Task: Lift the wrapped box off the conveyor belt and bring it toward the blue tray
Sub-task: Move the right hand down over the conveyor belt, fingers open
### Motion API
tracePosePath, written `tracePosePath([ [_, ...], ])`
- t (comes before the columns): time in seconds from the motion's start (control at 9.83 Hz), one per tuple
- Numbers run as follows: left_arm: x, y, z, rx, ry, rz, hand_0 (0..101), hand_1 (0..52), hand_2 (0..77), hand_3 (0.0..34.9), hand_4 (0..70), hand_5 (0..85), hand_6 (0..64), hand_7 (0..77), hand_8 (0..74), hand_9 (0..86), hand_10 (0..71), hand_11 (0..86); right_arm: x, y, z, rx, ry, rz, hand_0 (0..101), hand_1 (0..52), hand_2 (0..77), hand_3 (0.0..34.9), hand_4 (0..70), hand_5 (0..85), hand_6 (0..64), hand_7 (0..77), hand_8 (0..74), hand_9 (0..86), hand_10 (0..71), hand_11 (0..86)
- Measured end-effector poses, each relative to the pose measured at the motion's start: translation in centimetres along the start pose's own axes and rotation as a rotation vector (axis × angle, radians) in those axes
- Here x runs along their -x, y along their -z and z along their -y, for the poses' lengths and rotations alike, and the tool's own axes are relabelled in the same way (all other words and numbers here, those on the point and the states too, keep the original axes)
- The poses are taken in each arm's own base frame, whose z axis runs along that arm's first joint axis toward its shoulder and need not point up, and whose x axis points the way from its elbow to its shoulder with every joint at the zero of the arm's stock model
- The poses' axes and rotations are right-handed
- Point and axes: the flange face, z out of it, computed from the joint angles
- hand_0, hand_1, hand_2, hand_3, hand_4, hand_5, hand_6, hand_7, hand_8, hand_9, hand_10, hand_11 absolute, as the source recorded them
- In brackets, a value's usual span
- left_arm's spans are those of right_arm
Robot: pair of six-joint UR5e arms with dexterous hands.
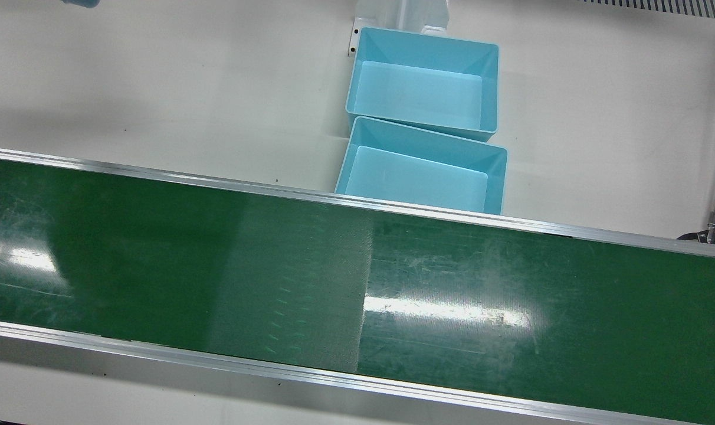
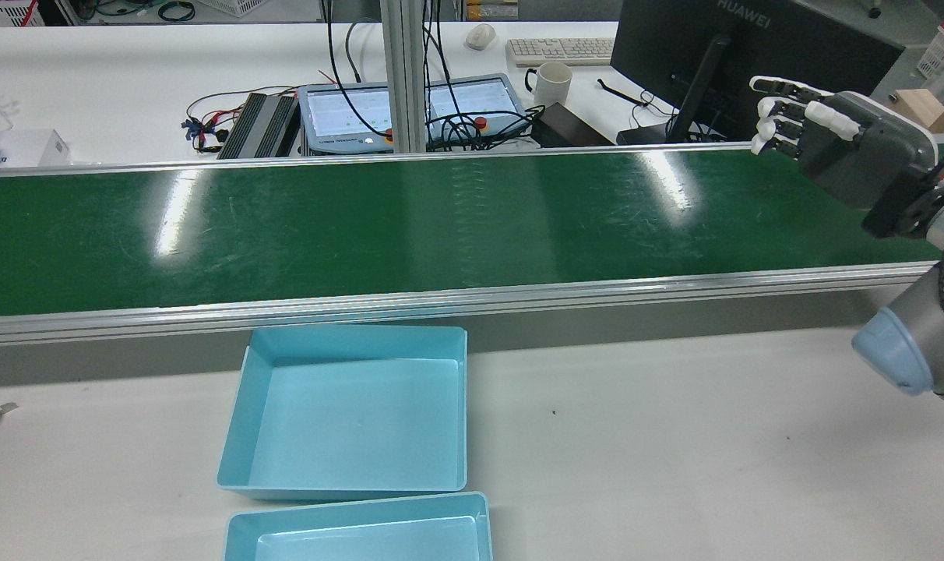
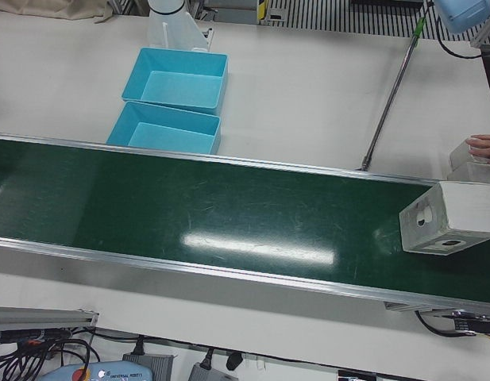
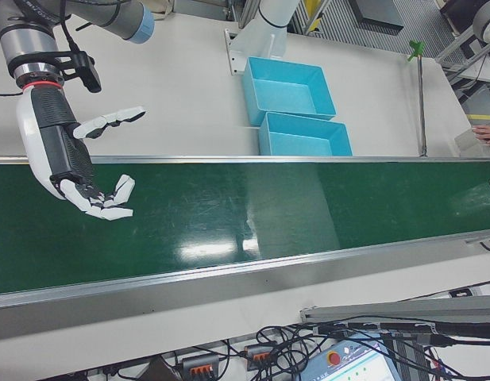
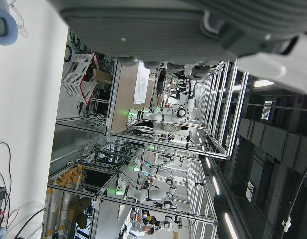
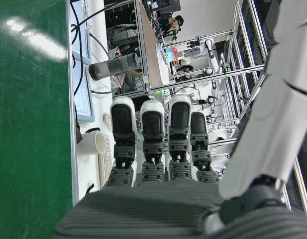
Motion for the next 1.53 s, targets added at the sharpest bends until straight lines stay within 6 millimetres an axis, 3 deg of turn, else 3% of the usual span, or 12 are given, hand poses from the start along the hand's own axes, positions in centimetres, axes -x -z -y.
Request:
tracePosePath([
  [0.31,0.0,0.0,0.0,0.0,0.0,0.0,0,0.0,1.1,0.0,0.0,1.1,0.5,0.5,1.1,0.5,0.5,0.5,-0.7,-0.8,-1.4,0.032,0.002,-0.015,43,4.4,9.3,0.0,17.5,27.8,31.1,47.5,42.0,57.8,36.5,51.8],
  [0.51,0.0,0.0,0.0,0.0,0.0,0.0,0,0.0,0.5,0.0,0.0,1.1,0.5,0.5,1.1,0.5,0.5,0.5,-2.1,-2.2,-5.0,0.124,0.015,-0.054,44,1.6,2.2,0.0,23.5,28.9,32.2,50.7,42.5,56.2,34.4,51.3],
  [0.61,0.0,0.0,0.0,0.0,0.0,0.0,0,0.0,0.5,0.0,0.0,1.1,0.5,0.5,1.1,0.5,0.5,0.5,-3.1,-2.3,-6.8,0.17,0.03,-0.075,45,1.6,2.2,0.0,18.0,24.0,32.2,50.7,42.5,56.2,33.8,47.5],
  [0.71,0.0,0.0,0.0,0.0,0.0,0.0,0,0.0,0.5,0.0,0.0,1.1,0.5,0.5,1.1,0.5,0.5,0.5,-4.5,-2.4,-8.0,0.204,0.042,-0.103,45,1.6,2.2,0.0,18.0,24.0,25.6,44.2,36.0,49.1,26.2,39.8],
  [0.81,0.0,0.0,0.0,0.0,0.0,0.0,0,0.0,1.1,0.0,0.0,1.1,0.5,0.5,1.1,0.5,0.5,0.5,-5.6,-2.4,-8.6,0.225,0.048,-0.122,46,1.1,2.2,0.0,7.6,15.8,16.4,34.9,26.2,39.8,16.4,30.0],
  [0.92,0.0,0.0,0.0,0.0,0.0,0.0,0,0.0,0.5,0.0,0.0,1.1,0.5,0.5,1.1,0.5,0.5,0.5,-6.2,-2.4,-9.0,0.241,0.059,-0.134,46,6.5,1.1,0.0,0.0,10.9,6.0,25.1,15.3,31.1,5.4,20.2],
  [1.02,0.0,0.0,0.0,0.0,0.0,0.0,0,0.0,1.1,0.0,0.0,1.1,0.5,0.5,1.1,0.5,0.5,0.5,-6.5,-2.0,-9.9,0.269,0.104,-0.136,46,6.5,1.1,0.0,0.0,10.9,6.0,25.1,15.3,31.1,5.4,20.2],
  [1.12,0.0,0.0,0.0,0.0,0.0,0.0,0,0.0,1.1,0.0,0.0,1.1,0.5,0.5,1.1,0.5,0.5,0.5,-6.6,-0.9,-11.7,0.316,0.167,-0.128,48,13.6,1.1,0.0,0.0,4.9,0.5,0.5,3.8,4.4,0.5,1.6],
  [1.22,0.0,0.0,0.0,0.0,0.0,0.0,0,0.0,0.5,0.0,0.0,1.1,0.5,0.5,1.1,0.5,0.5,0.5,-6.8,0.1,-13.6,0.361,0.212,-0.121,48,13.6,1.6,0.0,14.7,10.9,10.4,15.3,8.2,10.4,2.7,4.9],
  [1.32,0.0,0.0,0.0,0.0,0.0,0.0,0,0.0,1.1,0.0,0.0,1.1,0.5,0.5,1.1,0.5,0.5,0.5,-7.3,0.7,-14.9,0.389,0.234,-0.12,48,13.6,1.6,0.0,14.7,10.9,10.4,15.3,8.2,10.4,2.7,4.9],
  [1.42,0.0,0.0,0.0,0.0,0.0,0.0,0,0.0,1.1,0.0,0.0,1.1,0.5,0.5,1.1,0.5,0.5,0.5,-8.1,0.7,-15.4,0.4,0.242,-0.128,48,10.4,9.8,0.0,21.8,16.4,15.3,24.5,12.5,16.4,3.8,6.5],
  [1.53,0.0,0.0,0.0,0.0,0.0,0.0,0,0.0,1.1,0.0,0.0,1.1,0.5,0.5,1.1,0.5,0.5,0.5,-9.4,-0.6,-15.3,0.393,0.239,-0.136,48,10.4,9.8,0.0,21.8,16.4,15.3,24.5,12.5,16.4,3.8,6.5],
])
